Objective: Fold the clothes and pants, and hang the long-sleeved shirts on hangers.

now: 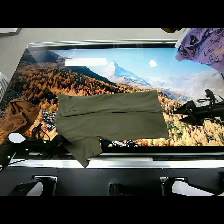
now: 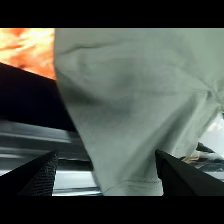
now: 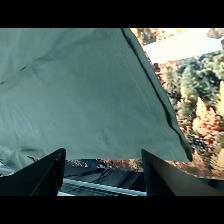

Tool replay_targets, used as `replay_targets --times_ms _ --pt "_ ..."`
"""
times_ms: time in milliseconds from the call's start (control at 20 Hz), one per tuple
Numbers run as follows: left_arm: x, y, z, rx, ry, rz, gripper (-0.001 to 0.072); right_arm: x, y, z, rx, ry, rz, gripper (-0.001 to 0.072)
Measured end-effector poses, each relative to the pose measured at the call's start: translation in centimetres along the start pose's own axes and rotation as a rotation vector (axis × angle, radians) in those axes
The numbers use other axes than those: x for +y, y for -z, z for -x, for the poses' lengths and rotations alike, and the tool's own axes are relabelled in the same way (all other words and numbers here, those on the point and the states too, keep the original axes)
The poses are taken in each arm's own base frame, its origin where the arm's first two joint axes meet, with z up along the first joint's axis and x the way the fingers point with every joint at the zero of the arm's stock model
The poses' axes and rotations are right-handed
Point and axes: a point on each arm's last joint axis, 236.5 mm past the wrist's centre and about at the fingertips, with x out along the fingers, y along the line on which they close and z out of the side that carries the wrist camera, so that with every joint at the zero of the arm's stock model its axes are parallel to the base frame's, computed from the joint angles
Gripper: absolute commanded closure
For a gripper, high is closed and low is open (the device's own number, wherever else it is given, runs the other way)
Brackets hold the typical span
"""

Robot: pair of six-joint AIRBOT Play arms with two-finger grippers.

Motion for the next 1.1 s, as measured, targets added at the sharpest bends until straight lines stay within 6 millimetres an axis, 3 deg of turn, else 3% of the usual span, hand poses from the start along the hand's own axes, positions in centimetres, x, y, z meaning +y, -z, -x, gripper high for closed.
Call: replay_targets --times_ms 400,500,650,750,850,1100 --pt "-1.0 1.8 -2.8 0.064 -0.014 -0.030 0.0009 0.2 0.2 -0.1 0.006 -0.011 0.000 0.0171" --pt "-1.2 2.2 -3.4 0.080 -0.014 -0.032 0.0170 0.3 0.2 -0.1 0.007 -0.011 0.002 0.0172" --pt "-1.1 2.6 -4.2 0.095 -0.029 -0.042 0.0514 0.3 0.2 -0.1 0.007 -0.013 0.002 0.0186" --pt "-1.3 2.6 -4.4 0.093 -0.027 -0.045 0.0603 0.2 0.2 -0.1 0.008 -0.011 0.002 0.0234" --pt "-1.4 2.8 -4.5 0.101 -0.024 -0.044 0.0689 -0.2 0.3 -0.1 0.010 0.006 0.002 0.0231" --pt "-1.6 3.0 -4.5 0.111 -0.020 -0.042 0.0689 -2.6 1.1 -1.9 0.055 0.051 -0.032 0.0209"
